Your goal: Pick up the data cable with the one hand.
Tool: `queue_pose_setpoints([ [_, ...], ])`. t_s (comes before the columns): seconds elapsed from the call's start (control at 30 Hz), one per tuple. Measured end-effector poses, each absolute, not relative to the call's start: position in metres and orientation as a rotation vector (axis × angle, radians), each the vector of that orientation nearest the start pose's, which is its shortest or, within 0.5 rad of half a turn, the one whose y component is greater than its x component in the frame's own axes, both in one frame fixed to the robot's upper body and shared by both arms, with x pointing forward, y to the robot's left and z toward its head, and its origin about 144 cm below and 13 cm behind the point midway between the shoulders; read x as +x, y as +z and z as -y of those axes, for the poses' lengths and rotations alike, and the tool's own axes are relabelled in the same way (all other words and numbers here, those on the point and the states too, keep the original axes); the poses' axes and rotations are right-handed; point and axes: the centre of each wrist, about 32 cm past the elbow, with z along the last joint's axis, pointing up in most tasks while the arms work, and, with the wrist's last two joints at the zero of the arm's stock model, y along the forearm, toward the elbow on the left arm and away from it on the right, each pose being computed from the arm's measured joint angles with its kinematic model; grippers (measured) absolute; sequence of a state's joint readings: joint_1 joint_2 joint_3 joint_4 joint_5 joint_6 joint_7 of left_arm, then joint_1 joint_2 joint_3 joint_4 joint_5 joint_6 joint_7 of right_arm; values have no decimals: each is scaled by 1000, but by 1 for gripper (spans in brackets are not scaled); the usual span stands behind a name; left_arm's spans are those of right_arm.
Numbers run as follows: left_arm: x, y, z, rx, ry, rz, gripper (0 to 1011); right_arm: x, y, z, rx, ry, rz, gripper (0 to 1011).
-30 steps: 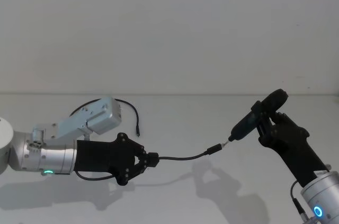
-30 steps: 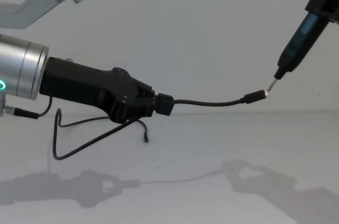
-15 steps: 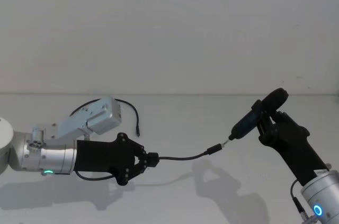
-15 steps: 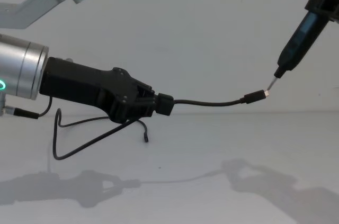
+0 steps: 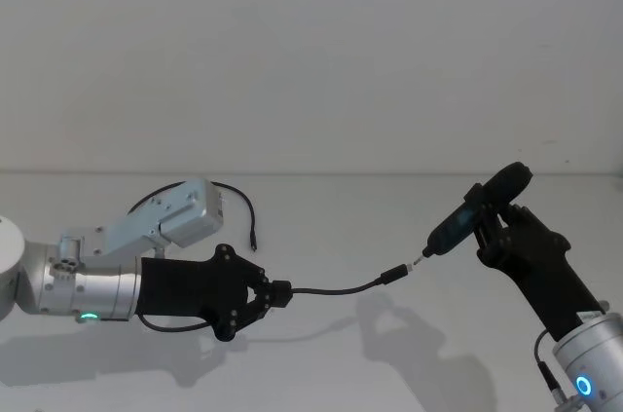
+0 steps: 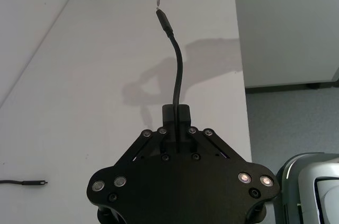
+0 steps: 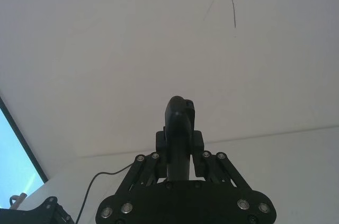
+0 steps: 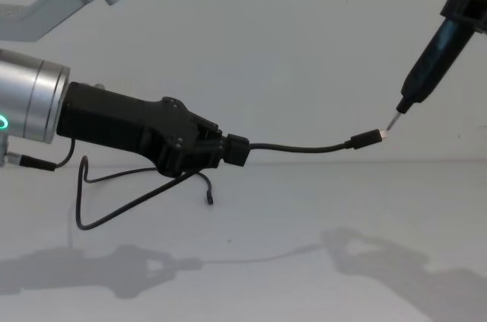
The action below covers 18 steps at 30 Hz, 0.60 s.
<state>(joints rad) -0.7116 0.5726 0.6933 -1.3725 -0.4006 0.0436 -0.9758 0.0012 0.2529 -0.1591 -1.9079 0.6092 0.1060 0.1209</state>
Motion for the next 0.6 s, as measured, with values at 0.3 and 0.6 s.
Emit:
queue_pose_setpoints([
  [0.3,589,1288,-251,340,189,268,40,443,1239,226,380,-1128,-149,263],
  [0.6,589,1288,-251,340,189,268,40,445,1238,225,378,-1126,-155,263],
])
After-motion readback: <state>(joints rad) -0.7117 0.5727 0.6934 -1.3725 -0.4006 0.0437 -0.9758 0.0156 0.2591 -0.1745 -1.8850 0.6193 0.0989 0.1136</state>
